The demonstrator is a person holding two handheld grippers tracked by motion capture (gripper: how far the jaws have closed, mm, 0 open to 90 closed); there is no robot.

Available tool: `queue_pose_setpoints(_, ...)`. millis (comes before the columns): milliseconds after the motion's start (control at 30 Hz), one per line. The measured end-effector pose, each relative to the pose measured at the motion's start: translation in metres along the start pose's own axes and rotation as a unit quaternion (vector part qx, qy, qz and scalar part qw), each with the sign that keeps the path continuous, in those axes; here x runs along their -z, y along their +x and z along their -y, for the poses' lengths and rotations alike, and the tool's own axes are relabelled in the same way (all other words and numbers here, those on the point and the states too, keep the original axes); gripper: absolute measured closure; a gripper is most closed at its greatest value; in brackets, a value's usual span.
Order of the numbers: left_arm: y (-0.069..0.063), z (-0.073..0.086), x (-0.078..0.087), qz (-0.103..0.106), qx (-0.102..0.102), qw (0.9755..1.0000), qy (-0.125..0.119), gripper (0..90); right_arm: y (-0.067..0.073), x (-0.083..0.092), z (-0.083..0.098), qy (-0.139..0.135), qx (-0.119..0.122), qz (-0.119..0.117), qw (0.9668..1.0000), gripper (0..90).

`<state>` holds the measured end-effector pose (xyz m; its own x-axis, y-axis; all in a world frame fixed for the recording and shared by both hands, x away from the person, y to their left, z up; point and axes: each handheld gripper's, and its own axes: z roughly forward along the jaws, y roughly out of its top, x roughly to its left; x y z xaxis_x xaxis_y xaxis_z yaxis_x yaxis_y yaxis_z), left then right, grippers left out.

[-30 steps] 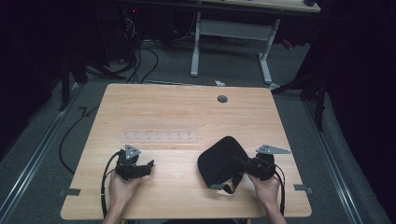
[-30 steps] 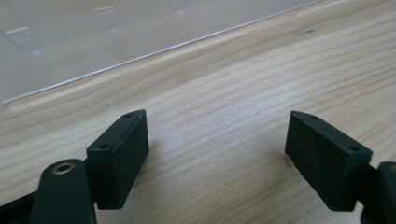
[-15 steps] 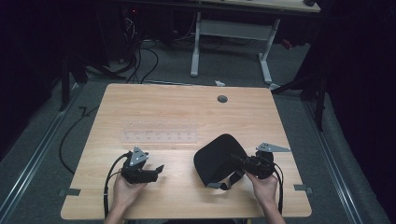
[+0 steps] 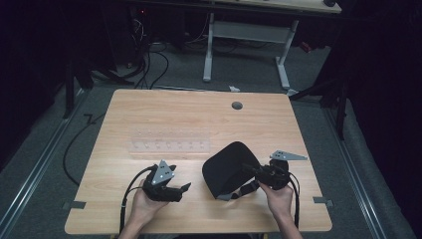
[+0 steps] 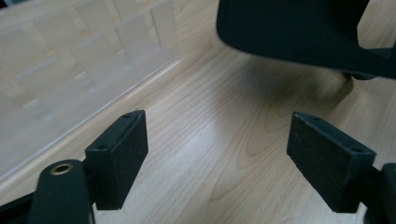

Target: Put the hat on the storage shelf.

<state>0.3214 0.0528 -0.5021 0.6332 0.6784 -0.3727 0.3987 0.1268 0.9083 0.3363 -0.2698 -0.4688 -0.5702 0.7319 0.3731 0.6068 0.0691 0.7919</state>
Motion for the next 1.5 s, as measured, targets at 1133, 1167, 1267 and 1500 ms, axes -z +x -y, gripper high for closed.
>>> queue_pose_setpoints(1133,-0.026,0.005,-0.016,0.028,-0.047,0.9984,0.014,21.9,0.018,-0.020,-0.017,0.042,0.007,-0.018,0.9989,82.4)
queue_pose_setpoints(1167,-0.027,0.005,-0.016,0.028,-0.046,0.9985,0.013,21.9,0.019,-0.021,-0.018,0.043,0.012,-0.019,0.9988,82.3)
queue_pose_setpoints(1267,-0.028,0.005,-0.015,0.029,-0.051,0.9982,0.013,23.3,0.021,-0.023,-0.019,0.049,0.014,-0.023,0.9984,82.3)
queue_pose_setpoints(1500,-0.027,0.006,-0.015,0.025,-0.056,0.9980,0.015,26.7,0.023,-0.025,-0.020,0.050,0.011,-0.035,0.9981,82.2)
